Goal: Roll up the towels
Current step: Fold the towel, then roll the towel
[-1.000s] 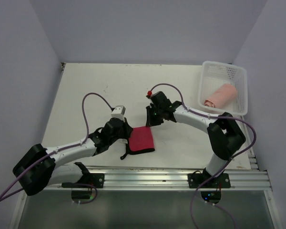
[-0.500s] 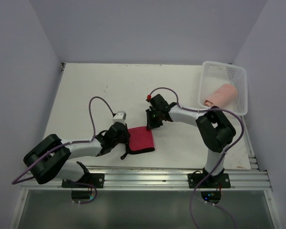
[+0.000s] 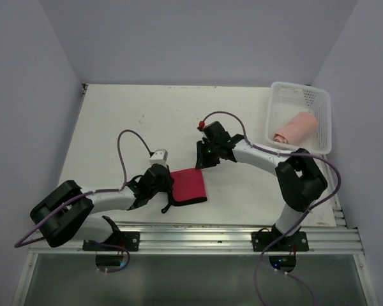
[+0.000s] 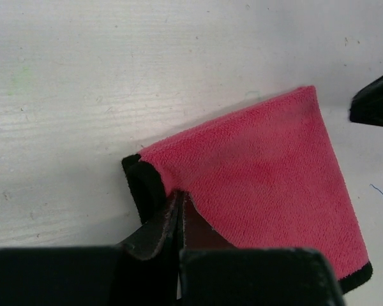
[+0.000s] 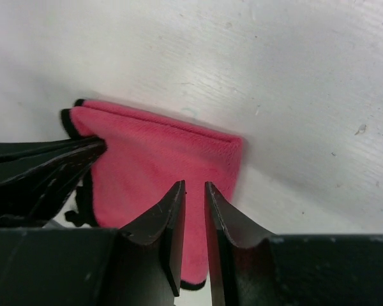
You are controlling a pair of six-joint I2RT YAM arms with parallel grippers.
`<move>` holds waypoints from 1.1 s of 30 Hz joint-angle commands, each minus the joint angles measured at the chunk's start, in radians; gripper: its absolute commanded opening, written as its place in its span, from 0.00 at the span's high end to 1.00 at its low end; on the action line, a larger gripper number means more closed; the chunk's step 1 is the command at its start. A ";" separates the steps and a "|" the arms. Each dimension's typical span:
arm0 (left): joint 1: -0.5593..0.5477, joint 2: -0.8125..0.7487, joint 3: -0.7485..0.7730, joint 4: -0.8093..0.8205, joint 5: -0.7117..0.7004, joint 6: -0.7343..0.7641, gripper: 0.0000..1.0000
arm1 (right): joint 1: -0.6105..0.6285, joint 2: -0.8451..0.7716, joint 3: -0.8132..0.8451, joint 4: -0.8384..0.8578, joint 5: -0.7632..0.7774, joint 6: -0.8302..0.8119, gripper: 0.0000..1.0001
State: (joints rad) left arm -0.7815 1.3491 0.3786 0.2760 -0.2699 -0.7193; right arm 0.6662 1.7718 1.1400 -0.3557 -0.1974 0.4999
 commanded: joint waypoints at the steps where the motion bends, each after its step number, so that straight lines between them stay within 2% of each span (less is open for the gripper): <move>1: -0.004 -0.016 -0.024 -0.017 -0.018 -0.003 1.00 | -0.002 -0.149 -0.006 -0.023 0.003 -0.014 0.77; 5: -0.002 -0.031 -0.032 -0.001 -0.009 -0.008 1.00 | 0.012 -0.213 -0.084 -0.028 -0.014 0.012 0.78; 10: -0.004 -0.047 -0.030 0.000 -0.008 -0.008 1.00 | 0.058 -0.288 -0.226 0.026 -0.019 0.054 0.86; 18: -0.004 -0.047 -0.032 0.008 0.000 -0.014 1.00 | 0.156 -0.233 -0.373 0.130 0.003 0.106 0.87; 27: -0.004 -0.090 -0.044 -0.029 -0.025 -0.014 1.00 | 0.162 -0.206 -0.359 0.063 0.084 0.086 0.89; 33: -0.004 -0.125 -0.049 -0.041 -0.023 -0.023 1.00 | 0.162 -0.255 -0.284 0.017 0.066 0.058 0.83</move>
State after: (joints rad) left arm -0.7815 1.2568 0.3367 0.2436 -0.2653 -0.7246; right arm 0.8291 1.5513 0.7914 -0.3019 -0.1650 0.5842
